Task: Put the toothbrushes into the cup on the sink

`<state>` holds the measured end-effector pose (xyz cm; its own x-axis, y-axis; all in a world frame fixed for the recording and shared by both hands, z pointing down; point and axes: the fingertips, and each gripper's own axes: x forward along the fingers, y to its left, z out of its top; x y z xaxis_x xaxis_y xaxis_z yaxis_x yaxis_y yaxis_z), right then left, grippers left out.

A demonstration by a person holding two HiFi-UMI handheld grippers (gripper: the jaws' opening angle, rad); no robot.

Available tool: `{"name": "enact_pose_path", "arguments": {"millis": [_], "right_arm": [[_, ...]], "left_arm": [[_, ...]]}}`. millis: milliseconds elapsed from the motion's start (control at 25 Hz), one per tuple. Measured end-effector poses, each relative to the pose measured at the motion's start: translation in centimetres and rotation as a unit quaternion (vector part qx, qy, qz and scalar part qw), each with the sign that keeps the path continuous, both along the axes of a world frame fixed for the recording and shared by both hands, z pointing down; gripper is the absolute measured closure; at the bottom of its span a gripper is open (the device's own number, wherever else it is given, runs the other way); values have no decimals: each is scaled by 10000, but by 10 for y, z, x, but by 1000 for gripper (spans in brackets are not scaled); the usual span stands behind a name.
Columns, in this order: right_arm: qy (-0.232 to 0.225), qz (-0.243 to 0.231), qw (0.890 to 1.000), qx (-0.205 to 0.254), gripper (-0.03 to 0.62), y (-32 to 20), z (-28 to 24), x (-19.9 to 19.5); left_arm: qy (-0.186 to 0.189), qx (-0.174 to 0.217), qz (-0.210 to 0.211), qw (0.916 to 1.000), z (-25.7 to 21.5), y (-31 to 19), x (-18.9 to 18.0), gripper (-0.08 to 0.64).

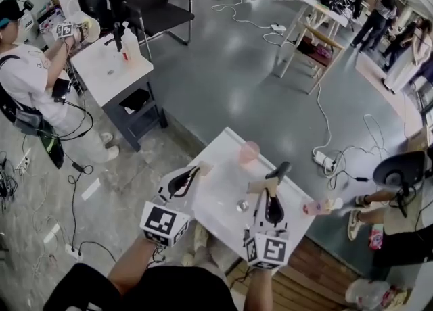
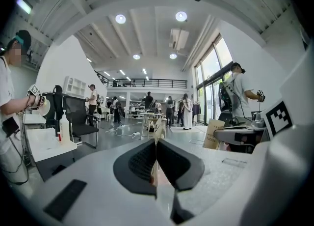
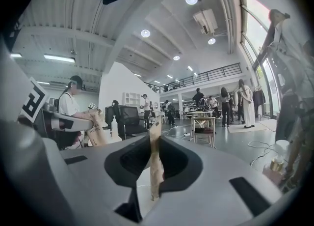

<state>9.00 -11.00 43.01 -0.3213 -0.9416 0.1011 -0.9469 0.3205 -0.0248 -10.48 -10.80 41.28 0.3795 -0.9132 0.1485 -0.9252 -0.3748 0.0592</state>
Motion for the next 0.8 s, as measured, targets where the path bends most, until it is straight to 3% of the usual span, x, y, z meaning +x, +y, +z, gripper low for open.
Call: {"name": "enact_pose_path", "arguments": {"millis": [480,800], "right_arm": [[-54,-13,9997,-233,540,-63,26,-7],[-49,96,9999,5,540,-98,14,-11]], "left_arm": [[-6,-244,4,9997,23,-58,0,554],[43,-299,46,9995,25,-81,1,554]]}}
